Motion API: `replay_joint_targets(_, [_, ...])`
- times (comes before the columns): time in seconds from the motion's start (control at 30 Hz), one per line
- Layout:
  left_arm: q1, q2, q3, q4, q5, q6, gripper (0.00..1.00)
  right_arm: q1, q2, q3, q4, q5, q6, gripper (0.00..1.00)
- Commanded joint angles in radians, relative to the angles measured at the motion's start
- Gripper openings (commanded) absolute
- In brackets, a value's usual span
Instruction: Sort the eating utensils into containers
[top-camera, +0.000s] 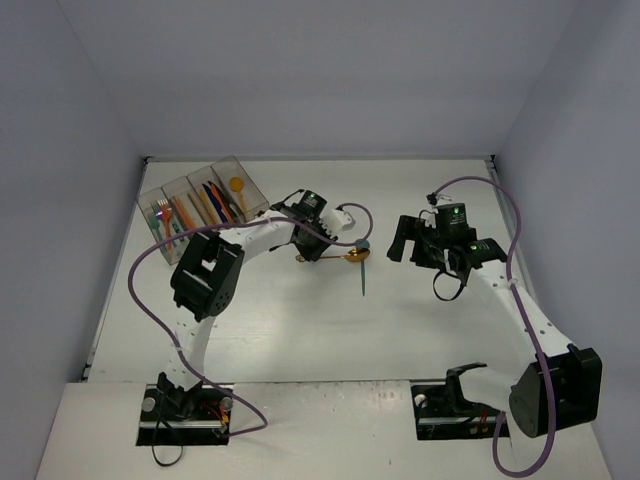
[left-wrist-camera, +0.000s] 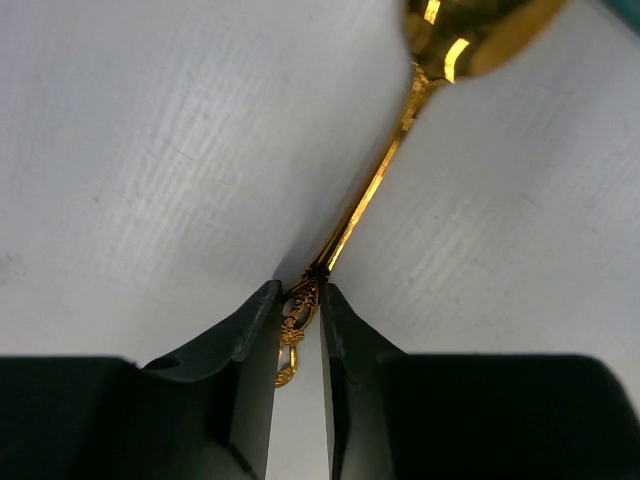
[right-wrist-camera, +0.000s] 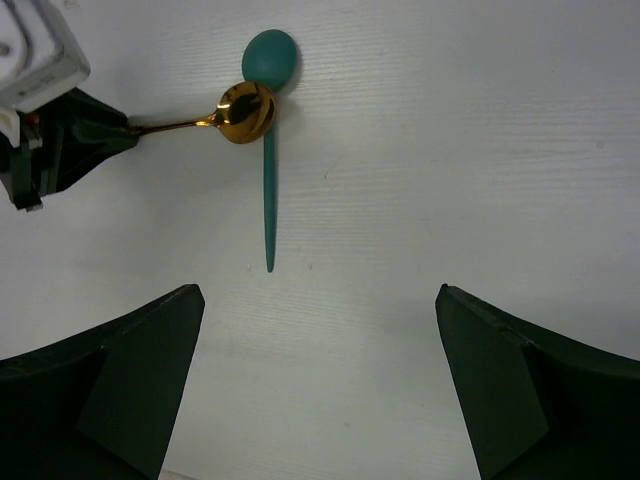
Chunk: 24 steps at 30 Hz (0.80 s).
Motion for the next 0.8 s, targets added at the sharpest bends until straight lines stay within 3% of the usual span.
replay_joint_targets(0.0, [-0.028,-0.076,-0.149,-0.089,-0.063,-0.131,0.14,-0.004,-0.006,-0.002,0.01,0.024,-0.02,1.0])
replay_joint_targets(0.37, [-0.074,-0.213,-0.297,-0.075,-0.096,-0.397,0.12,-0.004,0.019,0.007,0.011,0.019,-0.025,1.0])
replay_joint_targets(0.6, [-0.073,-0.156,-0.18,-0.068,-0.091,-0.412,0.36,-0.004,0.013,0.009,0.01,0.029,-0.033,1.0])
replay_joint_targets(0.77, [-0.073,-0.087,-0.109,-0.071,-0.083,-0.407,0.38,-0.005,-0.002,0.005,0.01,0.037,-0.03,1.0])
